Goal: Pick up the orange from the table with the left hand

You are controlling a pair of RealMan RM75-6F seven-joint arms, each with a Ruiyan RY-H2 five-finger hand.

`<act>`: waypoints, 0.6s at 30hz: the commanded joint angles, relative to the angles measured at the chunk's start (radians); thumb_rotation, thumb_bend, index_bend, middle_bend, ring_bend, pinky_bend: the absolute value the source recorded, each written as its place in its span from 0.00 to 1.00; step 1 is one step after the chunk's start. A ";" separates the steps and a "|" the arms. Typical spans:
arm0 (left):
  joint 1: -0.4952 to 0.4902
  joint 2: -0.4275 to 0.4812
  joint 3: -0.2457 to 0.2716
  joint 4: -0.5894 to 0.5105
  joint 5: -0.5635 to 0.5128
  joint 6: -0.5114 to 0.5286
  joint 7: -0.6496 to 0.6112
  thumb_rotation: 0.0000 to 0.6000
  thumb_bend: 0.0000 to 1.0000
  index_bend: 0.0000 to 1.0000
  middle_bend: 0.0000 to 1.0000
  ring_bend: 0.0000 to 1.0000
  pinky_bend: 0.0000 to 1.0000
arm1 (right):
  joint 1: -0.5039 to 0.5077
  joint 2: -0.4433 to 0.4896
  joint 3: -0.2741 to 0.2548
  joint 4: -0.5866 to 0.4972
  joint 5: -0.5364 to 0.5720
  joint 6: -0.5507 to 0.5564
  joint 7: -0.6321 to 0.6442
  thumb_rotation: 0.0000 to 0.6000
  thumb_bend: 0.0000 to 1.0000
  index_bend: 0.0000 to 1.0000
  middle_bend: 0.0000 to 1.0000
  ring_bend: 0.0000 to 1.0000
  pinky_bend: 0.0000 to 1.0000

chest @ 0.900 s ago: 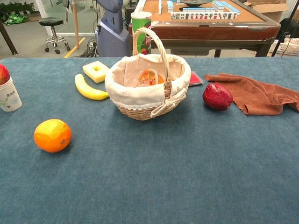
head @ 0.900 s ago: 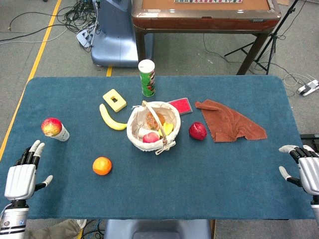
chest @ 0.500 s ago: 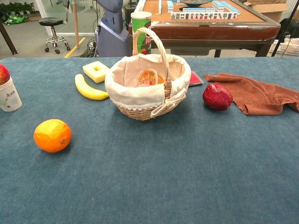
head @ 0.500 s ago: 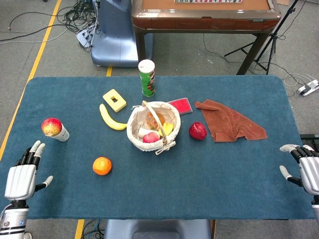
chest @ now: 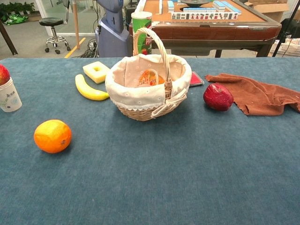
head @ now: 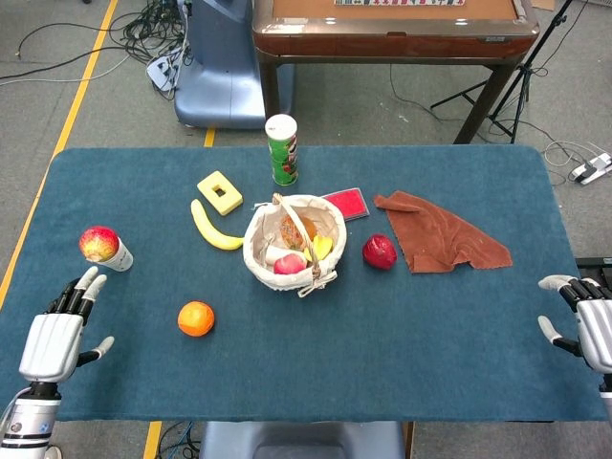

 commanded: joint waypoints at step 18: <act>-0.257 -0.008 0.065 0.106 0.221 -0.329 -0.176 1.00 0.19 0.13 0.03 0.11 0.26 | 0.002 -0.007 -0.003 0.000 -0.001 -0.005 -0.002 1.00 0.29 0.35 0.32 0.33 0.40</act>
